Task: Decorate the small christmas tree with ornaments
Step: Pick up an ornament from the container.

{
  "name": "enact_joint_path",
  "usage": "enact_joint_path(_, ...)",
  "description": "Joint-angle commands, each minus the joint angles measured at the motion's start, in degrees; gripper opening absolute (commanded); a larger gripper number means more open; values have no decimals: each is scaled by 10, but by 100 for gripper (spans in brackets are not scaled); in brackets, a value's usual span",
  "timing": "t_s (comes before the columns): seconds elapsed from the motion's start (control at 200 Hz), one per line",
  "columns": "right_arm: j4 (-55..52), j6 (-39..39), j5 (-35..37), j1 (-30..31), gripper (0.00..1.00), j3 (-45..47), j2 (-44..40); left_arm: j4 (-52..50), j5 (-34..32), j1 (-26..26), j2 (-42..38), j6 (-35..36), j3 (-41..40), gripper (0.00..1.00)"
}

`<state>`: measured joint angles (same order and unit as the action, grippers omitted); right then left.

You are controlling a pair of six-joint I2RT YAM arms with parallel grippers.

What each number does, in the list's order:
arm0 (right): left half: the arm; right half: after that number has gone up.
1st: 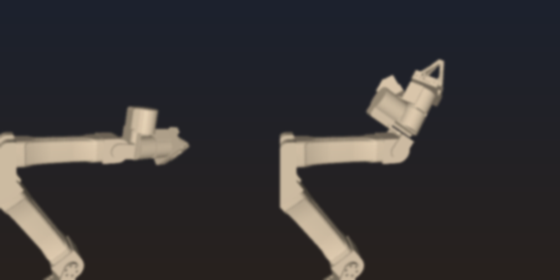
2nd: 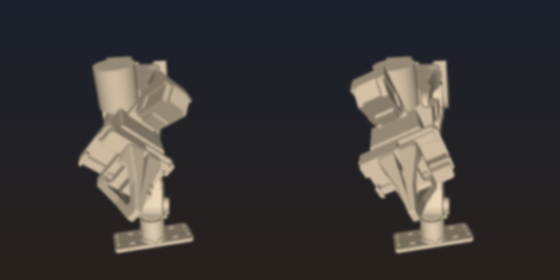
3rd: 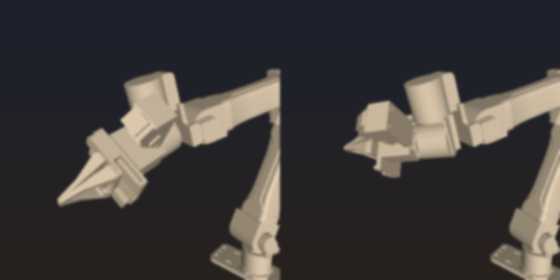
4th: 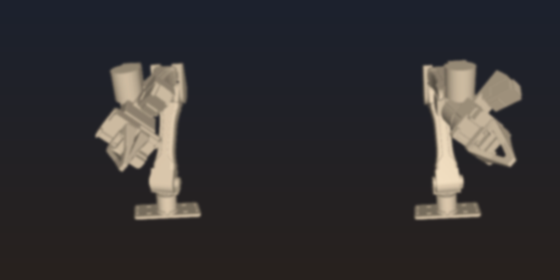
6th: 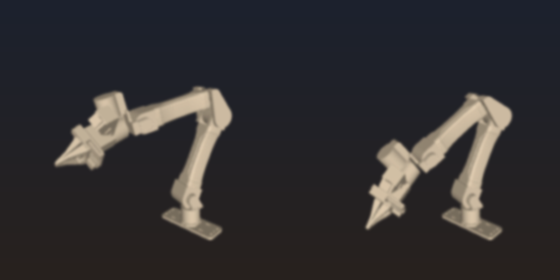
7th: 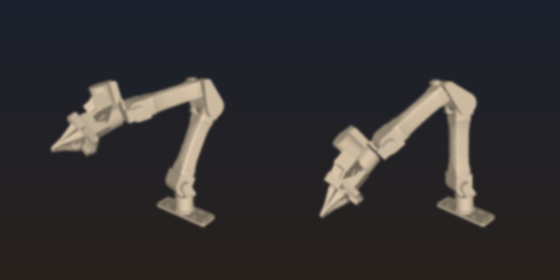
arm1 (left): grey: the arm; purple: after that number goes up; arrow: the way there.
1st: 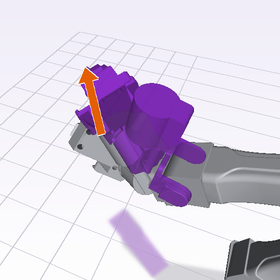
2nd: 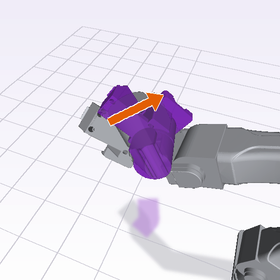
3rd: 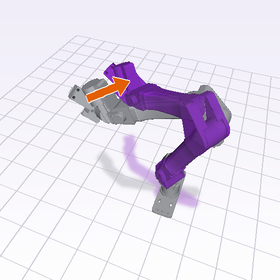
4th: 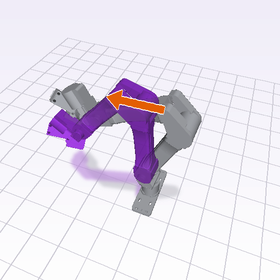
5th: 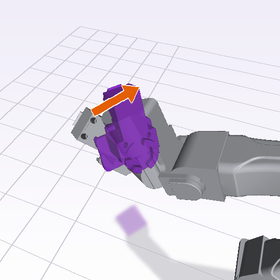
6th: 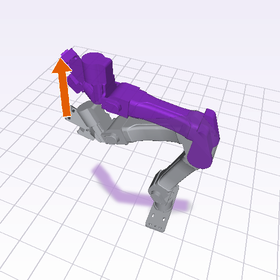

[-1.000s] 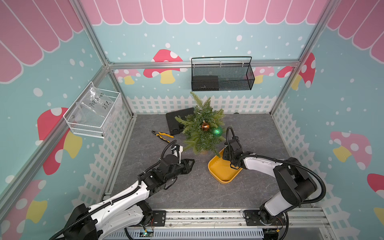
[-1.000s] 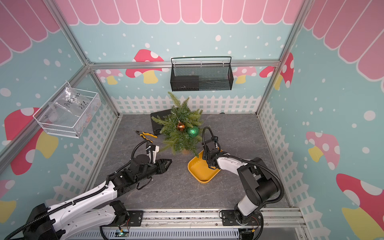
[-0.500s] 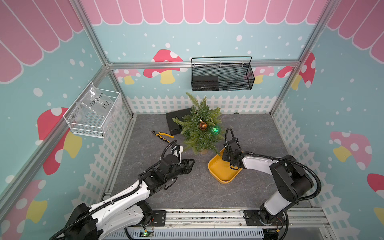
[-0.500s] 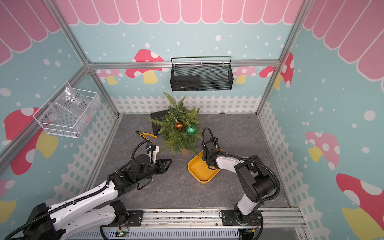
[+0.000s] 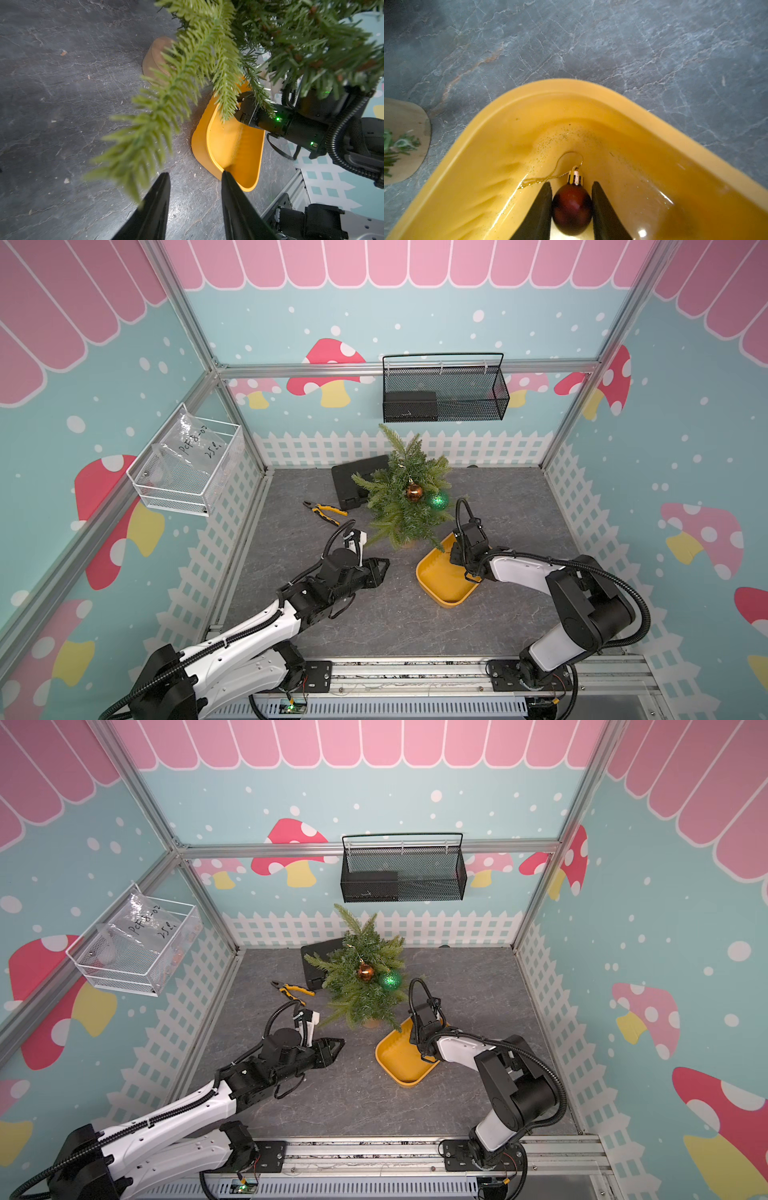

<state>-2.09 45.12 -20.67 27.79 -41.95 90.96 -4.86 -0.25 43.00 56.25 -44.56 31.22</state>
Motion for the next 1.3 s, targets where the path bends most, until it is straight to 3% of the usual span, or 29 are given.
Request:
enact_joint_path(0.0,-10,-10,13,-2,30,12,-30,0,-1,2,2,1,21,43)
enact_joint_path(0.315,-84,-52,-19,-16,30,25,-223,-29,-1,3,-26,19,60,43)
enact_joint_path(0.605,-199,-133,-153,-29,31,-43,-369,-46,21,2,-34,46,127,45)
enact_joint_path(0.841,-288,-195,-248,-29,30,-168,-376,-47,63,-10,-34,56,173,47)
enact_joint_path(1.061,-310,-210,-320,-25,30,-279,-341,-47,127,-71,-53,43,193,47)
enact_joint_path(1.296,-341,-230,-315,22,30,-386,-284,-70,146,-98,-61,56,220,46)
